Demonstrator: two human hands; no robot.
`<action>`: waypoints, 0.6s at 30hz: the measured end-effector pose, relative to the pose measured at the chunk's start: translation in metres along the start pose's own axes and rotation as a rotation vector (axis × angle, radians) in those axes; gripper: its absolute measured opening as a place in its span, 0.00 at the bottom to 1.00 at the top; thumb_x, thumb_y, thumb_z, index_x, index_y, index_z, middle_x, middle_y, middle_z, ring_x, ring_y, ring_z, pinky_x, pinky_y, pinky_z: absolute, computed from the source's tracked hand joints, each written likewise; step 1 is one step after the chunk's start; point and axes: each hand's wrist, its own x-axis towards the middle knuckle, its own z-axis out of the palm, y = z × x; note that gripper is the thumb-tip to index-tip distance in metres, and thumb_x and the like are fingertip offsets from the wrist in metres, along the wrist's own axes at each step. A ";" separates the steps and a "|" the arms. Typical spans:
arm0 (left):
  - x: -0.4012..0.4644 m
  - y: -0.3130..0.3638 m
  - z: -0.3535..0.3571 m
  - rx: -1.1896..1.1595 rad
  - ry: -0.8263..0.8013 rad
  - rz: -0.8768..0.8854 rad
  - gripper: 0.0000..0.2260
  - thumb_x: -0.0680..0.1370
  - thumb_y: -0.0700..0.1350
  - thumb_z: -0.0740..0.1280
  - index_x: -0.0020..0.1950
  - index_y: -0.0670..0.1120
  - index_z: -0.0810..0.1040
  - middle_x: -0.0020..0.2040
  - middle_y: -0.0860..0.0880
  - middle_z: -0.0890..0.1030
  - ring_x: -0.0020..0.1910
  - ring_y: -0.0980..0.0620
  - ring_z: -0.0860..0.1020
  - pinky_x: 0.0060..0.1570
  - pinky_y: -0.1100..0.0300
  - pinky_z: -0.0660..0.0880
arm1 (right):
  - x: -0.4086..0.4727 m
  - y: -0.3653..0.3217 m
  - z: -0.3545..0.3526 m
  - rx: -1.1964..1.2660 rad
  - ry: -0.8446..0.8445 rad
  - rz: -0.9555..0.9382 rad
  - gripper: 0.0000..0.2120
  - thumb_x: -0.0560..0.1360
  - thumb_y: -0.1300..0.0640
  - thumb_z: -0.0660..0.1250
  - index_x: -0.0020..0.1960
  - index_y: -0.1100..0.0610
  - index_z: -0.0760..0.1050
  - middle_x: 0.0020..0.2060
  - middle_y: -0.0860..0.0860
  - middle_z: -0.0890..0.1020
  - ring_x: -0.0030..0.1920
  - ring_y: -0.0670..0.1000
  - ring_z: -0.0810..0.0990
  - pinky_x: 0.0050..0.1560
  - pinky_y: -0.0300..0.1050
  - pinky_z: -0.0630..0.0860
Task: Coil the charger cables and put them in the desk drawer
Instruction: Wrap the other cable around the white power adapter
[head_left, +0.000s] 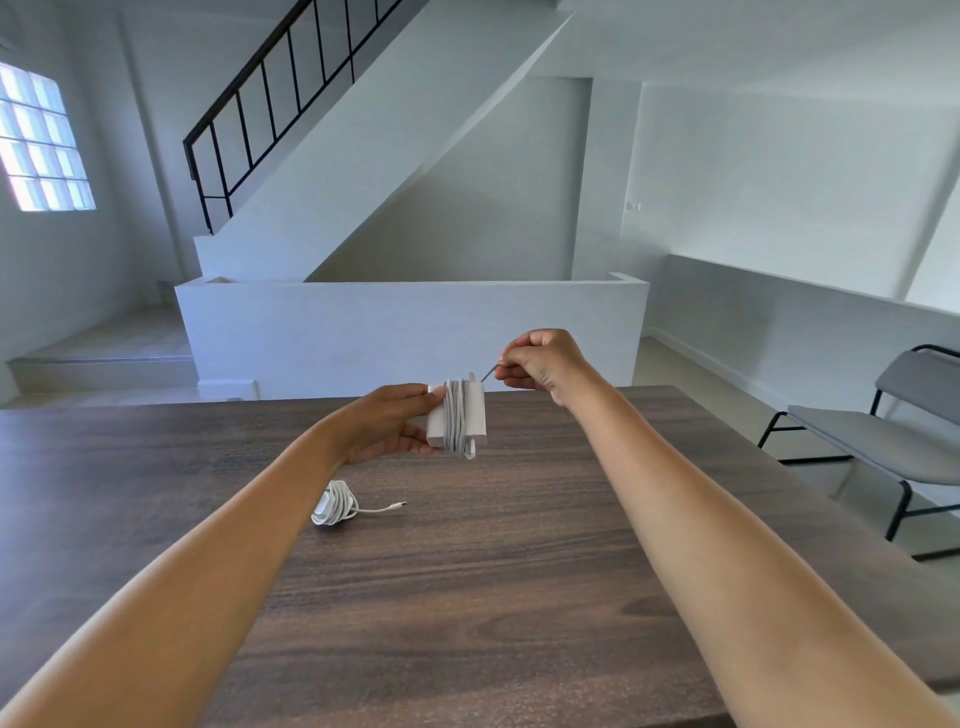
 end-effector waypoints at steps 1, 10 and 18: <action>0.000 0.000 -0.001 -0.047 -0.007 0.001 0.23 0.73 0.54 0.67 0.62 0.40 0.75 0.51 0.40 0.80 0.46 0.44 0.79 0.40 0.59 0.80 | 0.001 0.003 -0.001 0.020 0.024 0.022 0.07 0.72 0.71 0.67 0.38 0.62 0.75 0.31 0.58 0.82 0.27 0.48 0.83 0.32 0.41 0.82; 0.003 0.006 0.001 -0.494 0.157 0.023 0.12 0.81 0.50 0.59 0.51 0.42 0.76 0.37 0.45 0.83 0.32 0.50 0.82 0.32 0.62 0.79 | -0.003 0.041 -0.010 0.322 0.204 0.297 0.06 0.72 0.71 0.66 0.40 0.62 0.73 0.24 0.54 0.79 0.24 0.48 0.78 0.27 0.38 0.77; 0.009 -0.010 0.016 -0.675 0.240 0.037 0.13 0.78 0.47 0.65 0.56 0.38 0.74 0.44 0.39 0.83 0.37 0.46 0.84 0.34 0.60 0.82 | -0.009 0.049 -0.018 0.780 0.309 0.542 0.06 0.77 0.71 0.60 0.42 0.68 0.72 0.36 0.62 0.79 0.31 0.56 0.81 0.37 0.48 0.83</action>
